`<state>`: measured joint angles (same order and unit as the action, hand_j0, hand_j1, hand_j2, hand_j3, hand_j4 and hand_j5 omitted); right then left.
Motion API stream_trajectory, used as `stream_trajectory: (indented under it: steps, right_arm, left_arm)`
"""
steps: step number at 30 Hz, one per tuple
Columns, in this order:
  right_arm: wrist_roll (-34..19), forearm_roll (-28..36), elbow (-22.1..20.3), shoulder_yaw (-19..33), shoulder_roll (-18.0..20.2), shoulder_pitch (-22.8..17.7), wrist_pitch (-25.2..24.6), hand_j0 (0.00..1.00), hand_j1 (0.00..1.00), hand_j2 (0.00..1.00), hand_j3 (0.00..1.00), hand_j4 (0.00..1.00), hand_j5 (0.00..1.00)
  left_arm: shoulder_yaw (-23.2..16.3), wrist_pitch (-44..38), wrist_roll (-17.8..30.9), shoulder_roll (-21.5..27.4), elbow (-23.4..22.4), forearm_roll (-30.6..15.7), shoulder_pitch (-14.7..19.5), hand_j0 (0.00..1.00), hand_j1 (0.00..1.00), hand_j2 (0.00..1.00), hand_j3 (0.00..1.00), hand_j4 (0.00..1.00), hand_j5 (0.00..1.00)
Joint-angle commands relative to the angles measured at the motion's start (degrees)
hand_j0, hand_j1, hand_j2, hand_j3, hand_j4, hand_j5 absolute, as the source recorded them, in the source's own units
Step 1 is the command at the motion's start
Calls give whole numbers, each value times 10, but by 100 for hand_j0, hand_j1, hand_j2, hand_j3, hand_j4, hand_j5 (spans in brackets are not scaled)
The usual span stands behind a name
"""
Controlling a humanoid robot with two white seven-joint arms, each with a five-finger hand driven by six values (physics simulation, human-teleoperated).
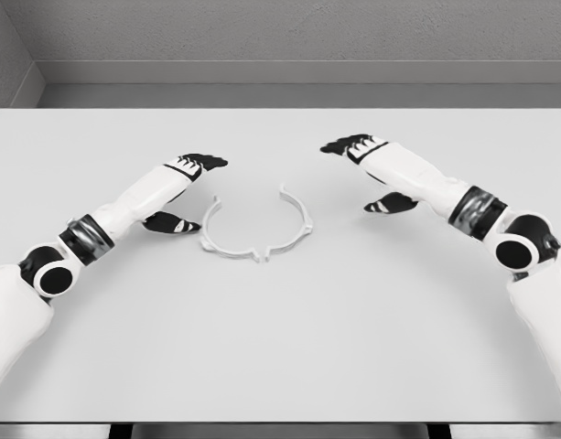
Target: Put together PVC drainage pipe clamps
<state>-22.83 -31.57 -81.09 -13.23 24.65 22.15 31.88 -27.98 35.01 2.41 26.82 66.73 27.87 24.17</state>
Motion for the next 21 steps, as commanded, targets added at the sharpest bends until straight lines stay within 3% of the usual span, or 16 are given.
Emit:
stream_trajectory:
  steps: [1, 3, 7, 16, 21]
  right_arm:
    - [-10, 73, -64, 51, 78, -6, 1, 100, 100, 100, 100, 100, 100]
    - [-10, 121, -95, 78, 121, -40, 15, 100, 100, 100, 100, 100, 100]
    - [-12, 122, -101, 179, 122, -134, 31, 100, 100, 100, 100, 100, 100]
    - [-12, 123, -103, 188, 118, -140, 31, 100, 100, 100, 100, 100, 100]
    - [-12, 123, -105, 186, 116, -137, 31, 100, 100, 100, 100, 100, 100]
  left_arm:
    - [0, 0, 0, 0, 1, -2, 0, 100, 100, 100, 100, 100, 100]
    - [0, 0, 0, -1, 2, -2, 0, 100, 100, 100, 100, 100, 100]
    - [6, 0, 0, -3, -1, -3, 1, 100, 100, 100, 100, 100, 100]
    - [3, 0, 0, 42, 39, -12, -10, 100, 100, 100, 100, 100, 100]
    - [2, 0, 0, 42, 56, -9, -22, 100, 100, 100, 100, 100, 100]
